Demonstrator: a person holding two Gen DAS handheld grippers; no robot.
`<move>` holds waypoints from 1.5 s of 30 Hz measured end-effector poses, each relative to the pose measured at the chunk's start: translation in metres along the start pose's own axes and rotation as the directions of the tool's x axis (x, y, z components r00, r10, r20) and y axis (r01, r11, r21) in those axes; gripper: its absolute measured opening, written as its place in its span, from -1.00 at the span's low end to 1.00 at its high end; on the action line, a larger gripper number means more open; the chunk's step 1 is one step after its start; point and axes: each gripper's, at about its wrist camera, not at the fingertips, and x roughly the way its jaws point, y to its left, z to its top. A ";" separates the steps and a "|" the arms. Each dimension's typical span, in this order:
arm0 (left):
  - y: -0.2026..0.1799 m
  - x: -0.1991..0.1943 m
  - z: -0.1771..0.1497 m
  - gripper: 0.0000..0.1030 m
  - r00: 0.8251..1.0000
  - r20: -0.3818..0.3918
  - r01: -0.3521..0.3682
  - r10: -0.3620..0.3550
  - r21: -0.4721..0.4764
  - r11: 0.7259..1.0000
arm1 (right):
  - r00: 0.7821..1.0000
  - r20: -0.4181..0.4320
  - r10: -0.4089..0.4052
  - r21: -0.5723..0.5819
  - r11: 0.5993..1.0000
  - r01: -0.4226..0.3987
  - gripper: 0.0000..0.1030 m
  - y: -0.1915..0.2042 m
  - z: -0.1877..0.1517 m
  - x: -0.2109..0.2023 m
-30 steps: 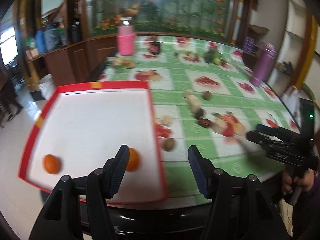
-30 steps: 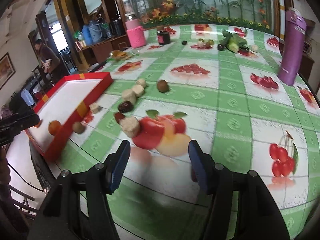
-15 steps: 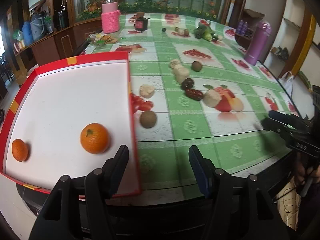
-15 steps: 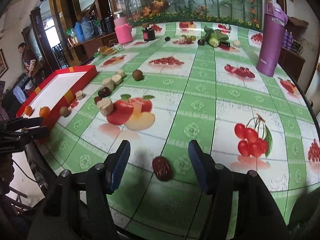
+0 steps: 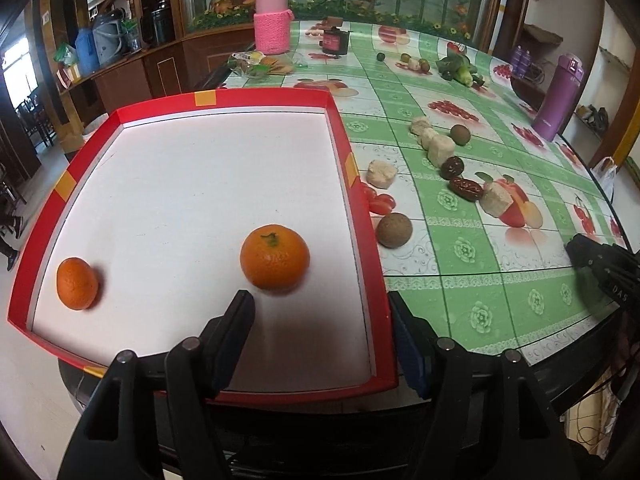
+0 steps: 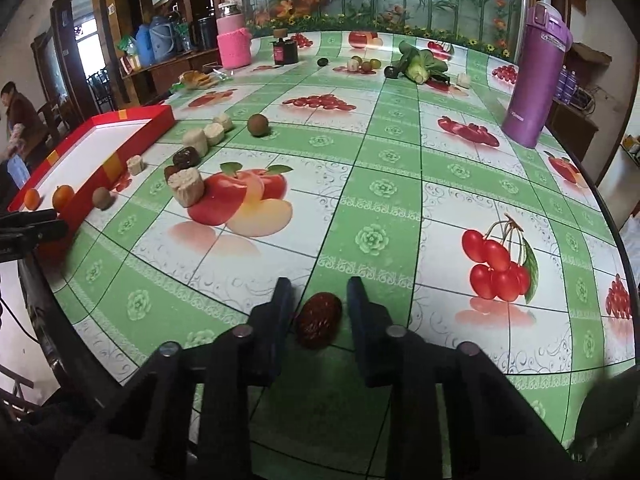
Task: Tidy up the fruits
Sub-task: 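Grasp the red date with the right tool, then grasp the brown kiwi with the left tool while the right tool holds the date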
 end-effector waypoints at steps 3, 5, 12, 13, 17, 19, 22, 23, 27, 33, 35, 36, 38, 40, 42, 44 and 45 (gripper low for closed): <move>0.005 -0.001 -0.001 0.40 1.000 -0.004 -0.009 0.009 0.004 1.000 | 1.000 0.008 0.009 0.014 1.000 -0.009 -0.54 -0.004 0.000 0.000; 0.009 -0.001 -0.002 0.42 1.000 -0.007 -0.018 0.018 0.002 1.000 | 1.000 0.013 0.007 0.014 1.000 -0.008 -0.54 -0.005 0.000 0.000; 0.002 -0.009 0.005 0.41 0.999 0.017 -0.052 0.052 0.016 0.999 | 0.998 0.015 0.058 0.076 0.995 -0.059 -0.54 -0.014 0.004 0.003; -0.005 -0.014 0.008 0.41 0.999 0.037 -0.034 0.032 0.035 0.999 | 0.998 0.015 0.068 0.086 0.994 -0.069 -0.54 -0.016 0.005 0.003; -0.038 -0.027 0.020 0.41 0.995 0.087 0.043 -0.055 0.128 0.991 | 0.995 0.019 0.093 0.103 0.990 -0.094 -0.54 -0.018 0.004 0.003; -0.049 -0.024 0.025 0.35 0.993 0.083 0.064 -0.078 0.161 0.985 | 0.994 0.022 0.107 0.105 0.988 -0.109 -0.54 -0.019 0.004 0.003; -0.057 -0.006 0.031 0.15 0.995 0.045 0.082 -0.091 0.181 0.980 | 0.991 0.028 0.133 0.117 0.984 -0.135 -0.54 -0.022 0.003 0.002; -0.058 0.002 0.034 0.08 0.995 0.028 0.085 -0.091 0.175 0.981 | 0.990 0.029 0.138 0.121 0.983 -0.141 -0.54 -0.022 0.003 0.002; -0.051 0.022 0.039 -0.24 0.994 -0.024 0.104 -0.102 0.138 0.985 | 0.985 0.035 0.167 0.138 0.976 -0.171 -0.54 -0.025 0.001 0.002; -0.048 0.035 0.041 -0.28 0.995 -0.051 0.093 -0.088 0.112 0.989 | 0.978 0.038 0.205 0.154 0.966 -0.209 -0.54 -0.029 0.001 0.003; -0.051 0.037 0.043 -0.28 0.995 -0.059 0.090 -0.083 0.113 0.990 | 0.977 0.036 0.210 0.148 0.966 -0.213 -0.54 -0.028 0.001 0.003; -0.053 0.038 0.043 -0.30 0.996 -0.054 0.083 -0.077 0.116 0.990 | 0.977 0.034 0.209 0.141 0.967 -0.212 -0.54 -0.027 0.002 0.003; -0.056 0.039 0.044 -0.32 0.996 -0.049 0.076 -0.070 0.123 0.990 | 0.981 0.028 0.194 0.117 0.974 -0.196 -0.54 -0.023 0.003 0.003; -0.057 0.039 0.044 -0.43 0.996 -0.044 0.079 -0.074 0.125 0.989 | 0.987 0.022 0.161 0.085 0.983 -0.162 -0.54 -0.017 0.003 0.003; -0.056 0.039 0.044 -0.56 0.996 -0.041 0.083 -0.078 0.121 0.989 | 0.994 0.017 0.110 0.034 0.993 -0.111 -0.54 -0.008 0.003 0.002; -0.057 0.039 0.043 -0.56 0.995 -0.038 0.093 -0.090 0.115 0.989 | 0.998 0.014 0.065 -0.008 0.998 -0.065 -0.54 0.000 0.002 0.002; -0.057 0.038 0.042 -0.56 0.995 -0.036 0.096 -0.092 0.114 0.989 | 0.999 0.014 0.049 -0.019 0.999 -0.048 -0.54 0.002 0.002 0.002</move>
